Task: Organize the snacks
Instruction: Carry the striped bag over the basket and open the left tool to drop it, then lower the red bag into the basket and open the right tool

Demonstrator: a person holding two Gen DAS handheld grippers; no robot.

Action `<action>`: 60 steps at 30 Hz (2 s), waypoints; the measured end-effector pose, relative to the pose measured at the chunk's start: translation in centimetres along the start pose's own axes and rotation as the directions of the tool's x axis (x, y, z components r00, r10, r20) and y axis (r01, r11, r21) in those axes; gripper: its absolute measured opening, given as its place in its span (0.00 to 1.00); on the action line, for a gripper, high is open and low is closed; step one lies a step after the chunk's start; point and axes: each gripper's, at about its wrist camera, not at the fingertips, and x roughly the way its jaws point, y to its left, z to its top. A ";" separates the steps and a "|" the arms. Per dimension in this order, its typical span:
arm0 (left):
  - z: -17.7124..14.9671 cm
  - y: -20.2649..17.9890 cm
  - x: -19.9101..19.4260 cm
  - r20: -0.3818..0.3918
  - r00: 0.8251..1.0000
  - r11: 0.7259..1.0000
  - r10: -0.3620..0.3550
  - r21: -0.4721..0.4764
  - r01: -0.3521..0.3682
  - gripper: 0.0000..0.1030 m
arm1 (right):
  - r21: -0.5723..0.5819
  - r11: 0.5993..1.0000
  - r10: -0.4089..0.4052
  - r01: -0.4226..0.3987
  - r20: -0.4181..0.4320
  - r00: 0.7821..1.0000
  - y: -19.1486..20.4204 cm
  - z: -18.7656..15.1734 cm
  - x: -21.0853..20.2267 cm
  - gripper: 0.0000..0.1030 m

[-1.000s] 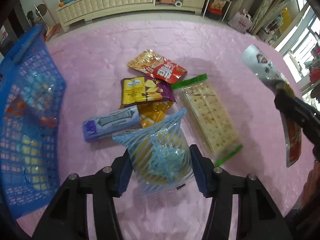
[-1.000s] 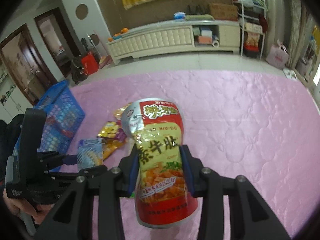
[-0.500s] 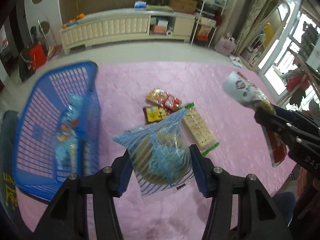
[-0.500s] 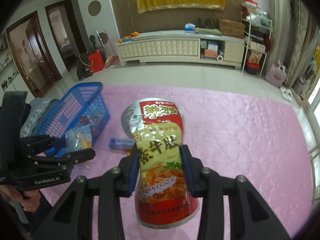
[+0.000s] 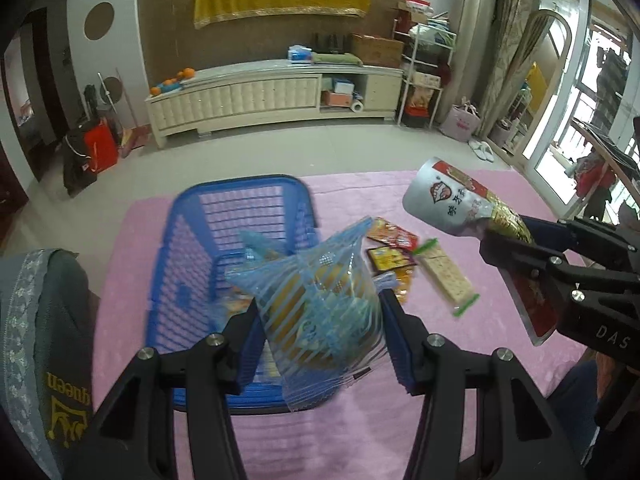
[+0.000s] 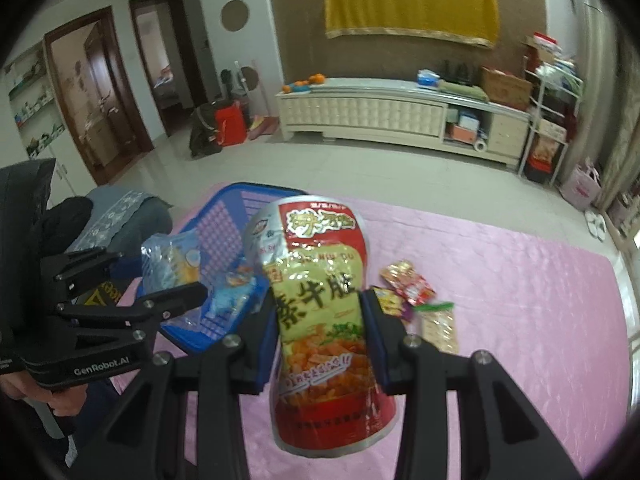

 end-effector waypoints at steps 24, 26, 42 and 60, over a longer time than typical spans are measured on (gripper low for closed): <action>3.5 10.7 6.6 -0.065 0.997 0.998 0.035 -0.058 -0.038 0.50 | 0.015 0.999 0.050 -0.049 -0.096 0.994 3.8 5.0 10.6 0.43; 3.7 11.0 7.0 -0.063 0.997 0.997 0.033 -0.064 -0.037 0.50 | 0.017 1.000 0.025 -0.024 -0.099 0.995 3.4 5.0 10.9 0.43; 3.3 11.5 5.7 -0.043 0.997 0.997 0.058 -0.057 -0.060 0.75 | 0.018 0.999 0.033 -0.031 -0.102 0.994 3.7 5.1 10.9 0.43; 1.3 15.6 2.9 -0.045 0.992 0.986 0.114 -0.119 -0.119 0.75 | -0.001 0.999 0.031 -0.032 -0.224 0.974 9.0 7.0 15.8 0.43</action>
